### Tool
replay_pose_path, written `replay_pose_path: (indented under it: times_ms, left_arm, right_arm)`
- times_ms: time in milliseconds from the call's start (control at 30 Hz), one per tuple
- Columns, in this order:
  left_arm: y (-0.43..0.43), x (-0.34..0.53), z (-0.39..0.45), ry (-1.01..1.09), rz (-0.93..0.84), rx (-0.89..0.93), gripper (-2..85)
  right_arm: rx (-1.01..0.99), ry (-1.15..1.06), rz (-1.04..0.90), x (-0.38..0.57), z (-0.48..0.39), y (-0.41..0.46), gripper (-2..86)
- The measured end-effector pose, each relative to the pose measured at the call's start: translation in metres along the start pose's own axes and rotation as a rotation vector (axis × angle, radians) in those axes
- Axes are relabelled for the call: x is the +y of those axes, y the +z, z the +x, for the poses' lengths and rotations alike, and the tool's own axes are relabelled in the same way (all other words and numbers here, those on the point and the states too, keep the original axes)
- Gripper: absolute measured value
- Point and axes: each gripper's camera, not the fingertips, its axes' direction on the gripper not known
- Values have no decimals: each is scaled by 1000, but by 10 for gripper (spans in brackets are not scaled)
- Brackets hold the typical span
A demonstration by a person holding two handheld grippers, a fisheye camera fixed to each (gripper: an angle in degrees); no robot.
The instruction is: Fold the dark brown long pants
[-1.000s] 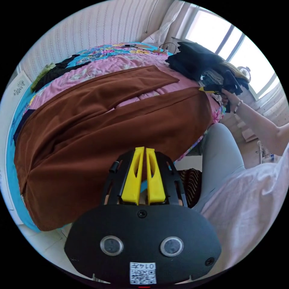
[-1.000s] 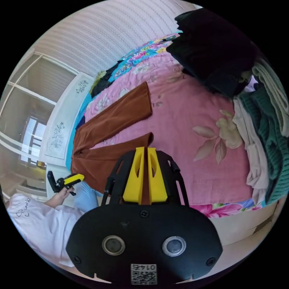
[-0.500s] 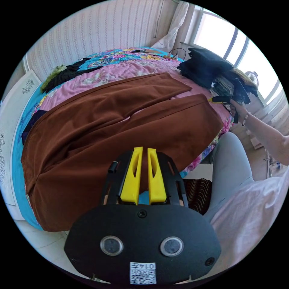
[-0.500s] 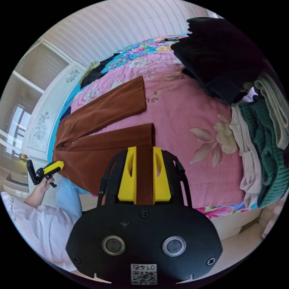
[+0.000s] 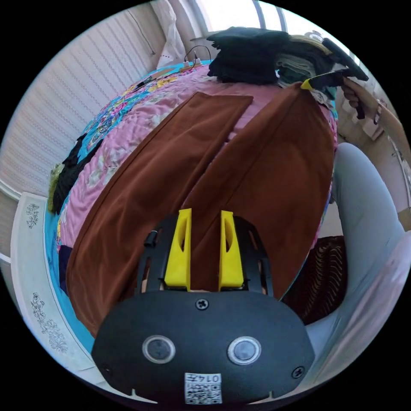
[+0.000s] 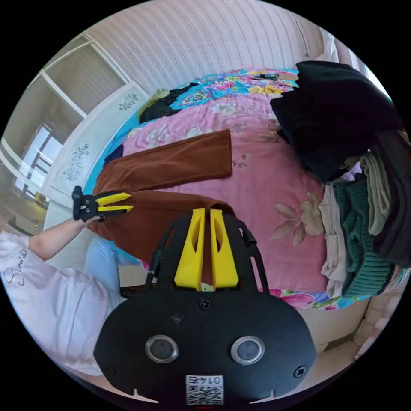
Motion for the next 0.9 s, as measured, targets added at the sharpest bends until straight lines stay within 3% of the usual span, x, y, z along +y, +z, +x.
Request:
replay_pose_path:
  times_ms: [133,267,500,600,667,767,900]
  left_arm:
    - [-18,-13,9,116,66,-14,95]
    - [-27,-14,11,216,57,93,12]
    - [-93,-5,-7,351,100,220,-3]
    - [-83,-21,-35,299,22,355,-3]
    - [-44,-41,-58,106,-77,266,3]
    - [-5,-48,-71,-26,-241,240,9]
    - [-34,-25,-83,-76,-130,125,10]
  right_arm:
    - [-97,-80,93,20,-22,-53,12]
    - [-148,-141,118,38,-42,-90,11]
    - [-179,-52,123,41,-17,-111,10]
    - [-153,36,38,9,17,-74,11]
    - [-155,160,3,-21,51,-28,10]
    - [-113,235,25,-35,69,-1,13]
    - [-39,226,35,-11,77,-4,42]
